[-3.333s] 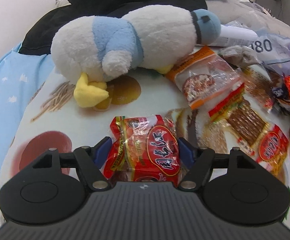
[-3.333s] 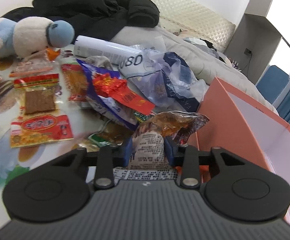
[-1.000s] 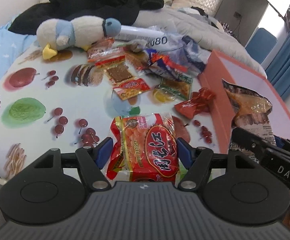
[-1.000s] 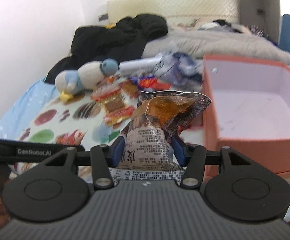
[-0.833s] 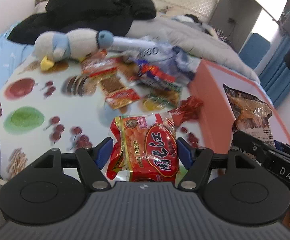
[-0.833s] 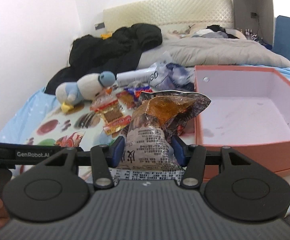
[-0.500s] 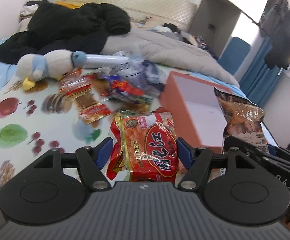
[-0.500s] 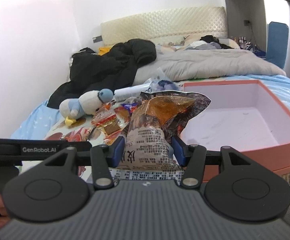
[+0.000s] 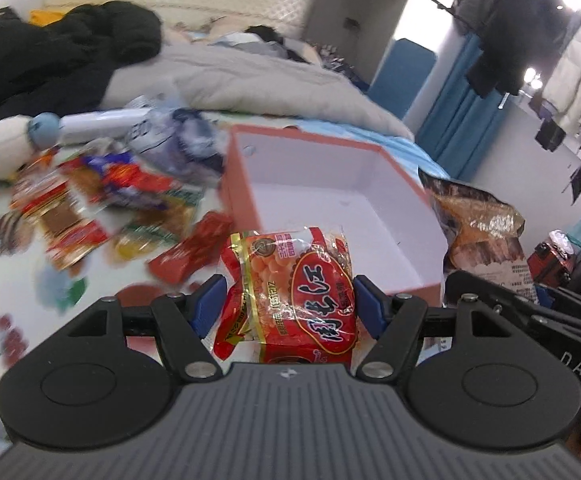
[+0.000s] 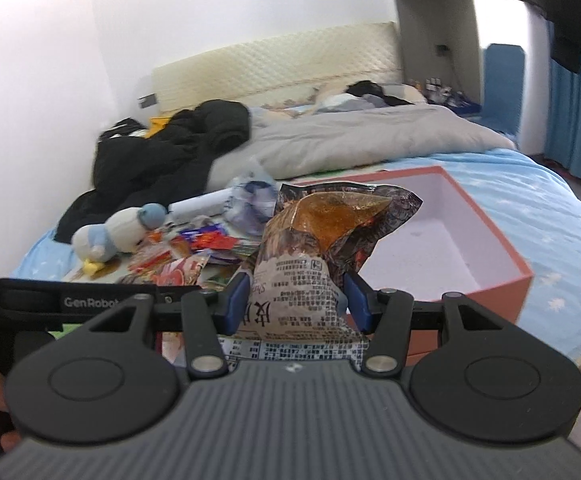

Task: Organize snacks
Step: 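Carry both held snack packs over the pink box, then open both grippers to drop the snack packs into the pink box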

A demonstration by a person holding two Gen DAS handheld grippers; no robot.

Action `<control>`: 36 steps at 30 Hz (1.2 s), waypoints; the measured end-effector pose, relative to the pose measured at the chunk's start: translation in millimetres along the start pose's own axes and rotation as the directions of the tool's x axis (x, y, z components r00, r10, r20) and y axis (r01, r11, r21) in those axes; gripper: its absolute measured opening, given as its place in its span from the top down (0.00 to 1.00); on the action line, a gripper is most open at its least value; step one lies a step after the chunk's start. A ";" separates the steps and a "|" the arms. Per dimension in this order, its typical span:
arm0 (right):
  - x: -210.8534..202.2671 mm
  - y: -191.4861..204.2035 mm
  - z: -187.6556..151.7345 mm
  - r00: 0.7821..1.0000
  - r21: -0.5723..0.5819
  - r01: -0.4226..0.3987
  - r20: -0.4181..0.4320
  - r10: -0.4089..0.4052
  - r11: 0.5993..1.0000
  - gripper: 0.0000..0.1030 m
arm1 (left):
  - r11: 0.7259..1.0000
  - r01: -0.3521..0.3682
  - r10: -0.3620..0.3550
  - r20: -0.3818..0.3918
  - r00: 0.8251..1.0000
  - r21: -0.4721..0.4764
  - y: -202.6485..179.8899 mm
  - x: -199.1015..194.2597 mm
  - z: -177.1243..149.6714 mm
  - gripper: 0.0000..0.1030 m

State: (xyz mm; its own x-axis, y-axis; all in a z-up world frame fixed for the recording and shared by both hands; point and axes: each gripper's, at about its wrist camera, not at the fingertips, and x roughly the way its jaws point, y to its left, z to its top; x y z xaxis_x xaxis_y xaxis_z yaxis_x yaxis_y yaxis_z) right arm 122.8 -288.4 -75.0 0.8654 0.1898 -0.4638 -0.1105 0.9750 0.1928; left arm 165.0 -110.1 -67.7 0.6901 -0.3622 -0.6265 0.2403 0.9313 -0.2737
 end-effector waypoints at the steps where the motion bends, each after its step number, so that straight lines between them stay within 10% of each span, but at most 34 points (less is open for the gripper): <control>1: 3.6 -6.5 1.7 1.000 0.008 0.010 0.000 -0.010 1.000 0.47 | 1.000 0.004 -0.004 -0.003 1.000 0.019 -4.5 8.8 6.1 0.29; 24: 159.0 -120.3 43.1 0.992 0.094 0.055 -0.118 -0.043 0.994 0.47 | 0.994 0.048 -0.030 -0.166 0.986 0.103 -28.2 221.1 101.3 0.28; 36: 189.9 -134.8 33.4 0.981 0.116 0.064 -0.191 -0.041 0.991 0.38 | 0.994 0.019 -0.002 -0.157 0.988 0.106 -25.3 222.6 100.6 0.21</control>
State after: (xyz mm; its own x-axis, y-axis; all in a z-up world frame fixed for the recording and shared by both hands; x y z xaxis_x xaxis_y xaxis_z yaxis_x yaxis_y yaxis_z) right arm 318.3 -387.7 -160.1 0.7597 0.1683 -0.6281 0.0022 0.9652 0.2614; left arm 381.3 -210.4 -126.8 0.5742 -0.3655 -0.7326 0.3240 0.9232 -0.2067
